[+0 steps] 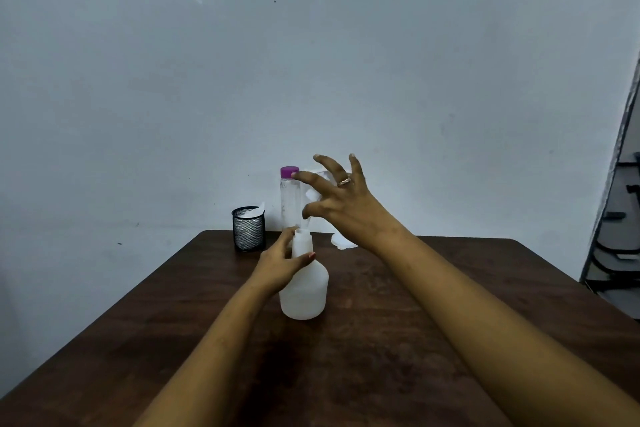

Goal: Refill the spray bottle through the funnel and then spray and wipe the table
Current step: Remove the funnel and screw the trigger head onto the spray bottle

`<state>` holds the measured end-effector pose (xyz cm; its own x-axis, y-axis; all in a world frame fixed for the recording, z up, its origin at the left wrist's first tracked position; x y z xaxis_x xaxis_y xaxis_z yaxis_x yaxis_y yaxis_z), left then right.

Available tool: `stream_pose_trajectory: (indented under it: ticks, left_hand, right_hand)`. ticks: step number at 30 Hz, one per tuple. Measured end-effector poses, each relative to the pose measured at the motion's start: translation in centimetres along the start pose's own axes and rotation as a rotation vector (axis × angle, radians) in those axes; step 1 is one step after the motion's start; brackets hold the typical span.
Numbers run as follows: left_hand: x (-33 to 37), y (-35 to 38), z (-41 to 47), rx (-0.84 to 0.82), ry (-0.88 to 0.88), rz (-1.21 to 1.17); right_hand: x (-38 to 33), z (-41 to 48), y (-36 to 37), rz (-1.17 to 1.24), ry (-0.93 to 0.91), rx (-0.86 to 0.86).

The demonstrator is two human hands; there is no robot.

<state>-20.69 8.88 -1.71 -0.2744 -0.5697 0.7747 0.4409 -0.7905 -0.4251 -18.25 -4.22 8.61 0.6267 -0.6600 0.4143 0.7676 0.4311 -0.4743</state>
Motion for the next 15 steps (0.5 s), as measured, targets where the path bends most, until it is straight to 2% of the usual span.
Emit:
stream_pose_trajectory:
  ticks: [5,11,13,15]
  left_hand:
    - [-0.1,0.7,-0.1,-0.024,-0.003,-0.062]
    - [0.2,1.5,-0.2,0.013,0.041,-0.084]
    - [0.0,1.9,-0.2,0.073,0.044,-0.112]
    - [-0.3,2.4,-0.6,0.167,0.056,-0.148]
  right_hand:
    - [-1.1,-0.5,1.1,0.085,-0.116,-0.108]
    - [-1.7,-1.3,2.7,0.24,-0.096,-0.205]
    - [-1.6,-0.9,2.5,0.362,-0.06,-0.254]
    - [-1.1,-0.3,2.2,0.651,0.075,-0.355]
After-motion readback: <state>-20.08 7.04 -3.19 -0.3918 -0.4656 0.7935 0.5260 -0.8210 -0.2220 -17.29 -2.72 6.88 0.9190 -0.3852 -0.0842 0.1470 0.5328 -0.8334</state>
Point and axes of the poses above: each hand's wrist, its own z-axis towards the middle knuckle, its own y-axis out of the palm, x = y × z, the point moved 4 cm from there along z, towards the middle knuckle, and after that the axes turned 14 degrees about y, right-handed, at the moved point
